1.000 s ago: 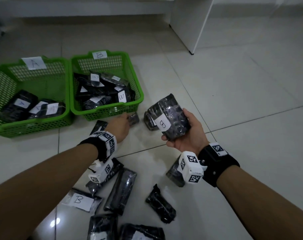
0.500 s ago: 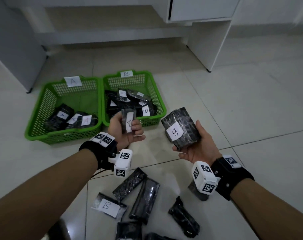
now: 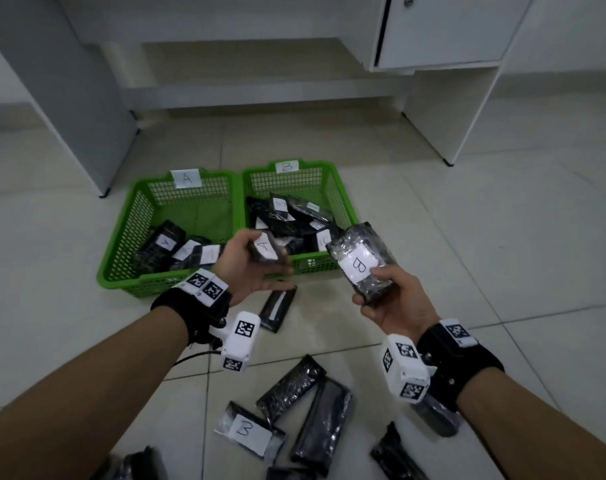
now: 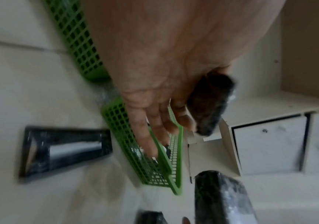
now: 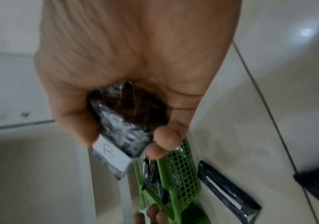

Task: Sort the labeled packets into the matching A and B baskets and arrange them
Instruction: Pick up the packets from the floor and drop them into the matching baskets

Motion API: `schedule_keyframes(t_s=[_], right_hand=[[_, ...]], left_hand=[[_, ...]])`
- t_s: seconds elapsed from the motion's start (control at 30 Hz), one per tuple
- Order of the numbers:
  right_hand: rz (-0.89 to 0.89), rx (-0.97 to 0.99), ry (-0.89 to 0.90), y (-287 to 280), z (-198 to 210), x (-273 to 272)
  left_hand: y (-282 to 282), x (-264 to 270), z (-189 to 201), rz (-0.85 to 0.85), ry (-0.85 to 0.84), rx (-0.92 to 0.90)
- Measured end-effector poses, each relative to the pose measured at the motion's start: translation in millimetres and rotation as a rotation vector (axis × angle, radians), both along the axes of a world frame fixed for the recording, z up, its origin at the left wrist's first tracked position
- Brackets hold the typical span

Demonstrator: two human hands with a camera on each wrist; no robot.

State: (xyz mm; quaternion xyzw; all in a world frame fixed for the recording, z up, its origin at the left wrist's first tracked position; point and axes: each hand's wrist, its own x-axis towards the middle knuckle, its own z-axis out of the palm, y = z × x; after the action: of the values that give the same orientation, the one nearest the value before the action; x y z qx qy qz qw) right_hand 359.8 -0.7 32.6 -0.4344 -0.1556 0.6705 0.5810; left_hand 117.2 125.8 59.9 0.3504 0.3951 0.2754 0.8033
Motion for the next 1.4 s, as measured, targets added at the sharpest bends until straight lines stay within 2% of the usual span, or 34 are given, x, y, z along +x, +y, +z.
schedule_keyframes(t_s=[0.1,0.17,0.23,0.33,0.4,0.5,0.63,0.7,0.77,0.83,0.9,0.97,1.03,1.1,1.17,1.2,1.27,1.3,1.4], right_hand=[[-0.020,-0.026,-0.169,23.9,0.6,-14.3],[-0.074,-0.013,-0.334,43.8,2.2,-25.8],[-0.130,0.018,-0.555,66.7,3.5,-35.4],[-0.177,0.038,-0.878,99.9,8.3,-48.8],[-0.157,0.061,-1.135,120.9,8.2,-56.0],[-0.168,0.085,-1.440,145.4,-1.4,-62.7],[-0.158,-0.024,-1.612,159.4,-30.0,-62.5],[-0.169,-0.037,-1.692,161.2,-40.1,-60.9],[-0.188,-0.043,-1.781,161.1,-40.9,-59.5],[-0.187,-0.069,-1.810,159.1,-37.0,-57.4],[-0.196,-0.070,-1.793,152.7,-32.8,-58.6],[-0.212,-0.004,-1.787,140.2,-30.3,-62.1],[-0.222,0.090,-1.790,123.5,-29.9,-64.8],[-0.246,0.162,-1.795,102.0,-30.1,-65.3],[-0.262,0.195,-1.795,81.3,-33.2,-65.6],[-0.262,0.200,-1.797,69.0,-35.1,-63.4],[-0.238,0.176,-1.821,45.4,-42.8,-53.2],[-0.215,0.143,-1.843,35.1,-48.3,-45.0],[-0.158,-0.033,-1.896,17.5,-63.7,-14.7]], left_hand=[[25.4,-16.7,7.4,0.148,0.321,0.184],[51.1,-38.2,2.0,0.213,0.479,0.209],[77.2,-64.6,-8.4,0.291,0.627,0.284],[98.9,-93.2,-15.1,0.399,0.944,0.584],[109.3,-103.0,-17.9,0.444,1.020,0.682],[130.4,-109.0,-29.8,0.353,1.139,0.748],[139.0,-103.8,-44.0,0.092,1.300,0.822],[137.6,-100.9,-47.6,0.001,1.454,0.873],[136.1,-99.4,-50.7,-0.113,1.691,0.932],[133.3,-96.8,-52.6,-0.292,1.818,0.862],[127.7,-92.2,-54.0,-0.395,1.846,0.755],[116.9,-84.8,-54.0,-0.371,1.835,0.782],[100.7,-74.7,-51.4,-0.240,1.767,0.928],[76.2,-58.3,-44.2,-0.069,1.642,1.154],[47.8,-39.0,-35.4,0.064,1.444,1.380],[31.1,-27.7,-33.4,0.059,1.320,1.465],[-1.9,-6.4,-37.2,-0.091,1.140,1.559],[-15.8,3.2,-43.5,-0.197,1.116,1.577],[-34.4,22.8,-74.3,-0.528,1.320,1.453]])
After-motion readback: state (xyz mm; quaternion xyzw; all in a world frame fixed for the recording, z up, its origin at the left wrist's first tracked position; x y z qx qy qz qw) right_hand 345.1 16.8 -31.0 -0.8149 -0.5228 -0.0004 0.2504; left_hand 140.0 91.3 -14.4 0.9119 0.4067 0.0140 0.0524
